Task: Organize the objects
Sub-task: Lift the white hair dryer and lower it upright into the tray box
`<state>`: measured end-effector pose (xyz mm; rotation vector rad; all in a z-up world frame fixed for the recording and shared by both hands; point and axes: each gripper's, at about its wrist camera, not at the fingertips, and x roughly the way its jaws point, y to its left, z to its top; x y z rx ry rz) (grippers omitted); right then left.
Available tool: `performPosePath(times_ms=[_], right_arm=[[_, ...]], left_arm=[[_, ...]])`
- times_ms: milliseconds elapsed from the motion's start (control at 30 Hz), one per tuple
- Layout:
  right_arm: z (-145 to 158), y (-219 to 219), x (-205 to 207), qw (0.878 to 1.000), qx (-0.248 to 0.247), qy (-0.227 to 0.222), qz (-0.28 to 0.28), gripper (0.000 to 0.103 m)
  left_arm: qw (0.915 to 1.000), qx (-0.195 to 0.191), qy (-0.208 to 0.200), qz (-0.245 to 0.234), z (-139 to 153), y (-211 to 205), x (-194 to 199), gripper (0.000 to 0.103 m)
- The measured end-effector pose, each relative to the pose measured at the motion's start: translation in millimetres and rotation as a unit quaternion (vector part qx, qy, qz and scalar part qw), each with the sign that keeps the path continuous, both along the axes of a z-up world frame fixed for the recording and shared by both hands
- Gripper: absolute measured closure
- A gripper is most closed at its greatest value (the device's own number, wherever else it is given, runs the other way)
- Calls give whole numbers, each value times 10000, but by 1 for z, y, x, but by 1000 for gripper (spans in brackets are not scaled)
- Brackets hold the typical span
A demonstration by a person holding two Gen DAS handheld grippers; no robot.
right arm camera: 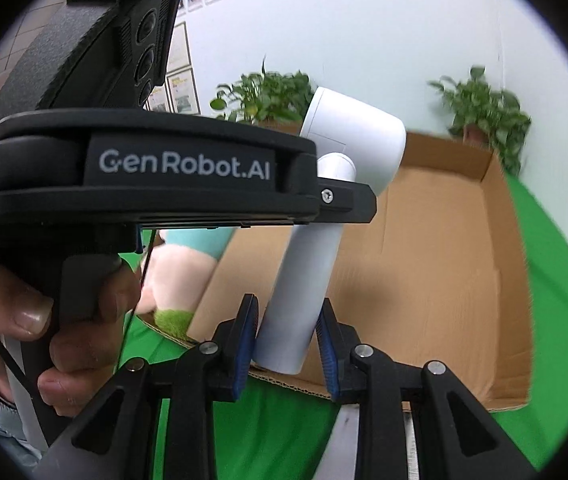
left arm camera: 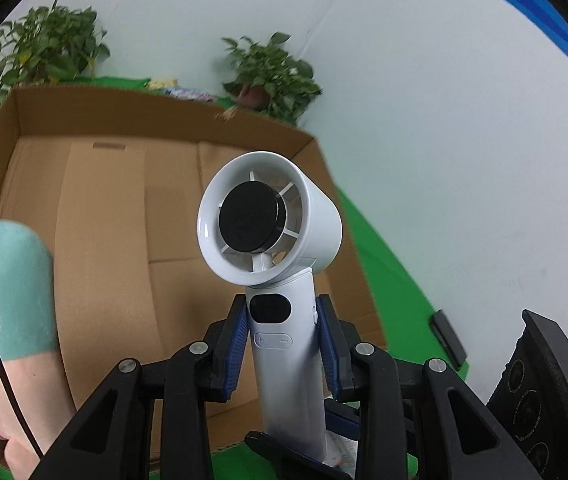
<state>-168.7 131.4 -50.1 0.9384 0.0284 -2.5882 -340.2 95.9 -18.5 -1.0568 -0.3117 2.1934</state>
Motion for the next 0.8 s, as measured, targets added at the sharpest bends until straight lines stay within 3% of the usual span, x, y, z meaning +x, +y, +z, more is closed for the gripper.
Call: performPosePath(times_ms=[133,367,667,800], right_arm=[[-32,-1,-19,9994,-115,-316,12,76],[-54,-4,-24,9981,-87,-605,-95,76],[-73,4,-32,9967,-93,-776,-231,80],[-77,1,-28,9959,-152,-854,-268,81]], left_arm=[[9994,-128,-320,87,-39,2,-25,74],[9979,-347,-545,80,-73,10,-46,74],[9967,-676,-446,25,-76,11,-45,73],[9973,-583,-448,-33,-70,1,-41,72]])
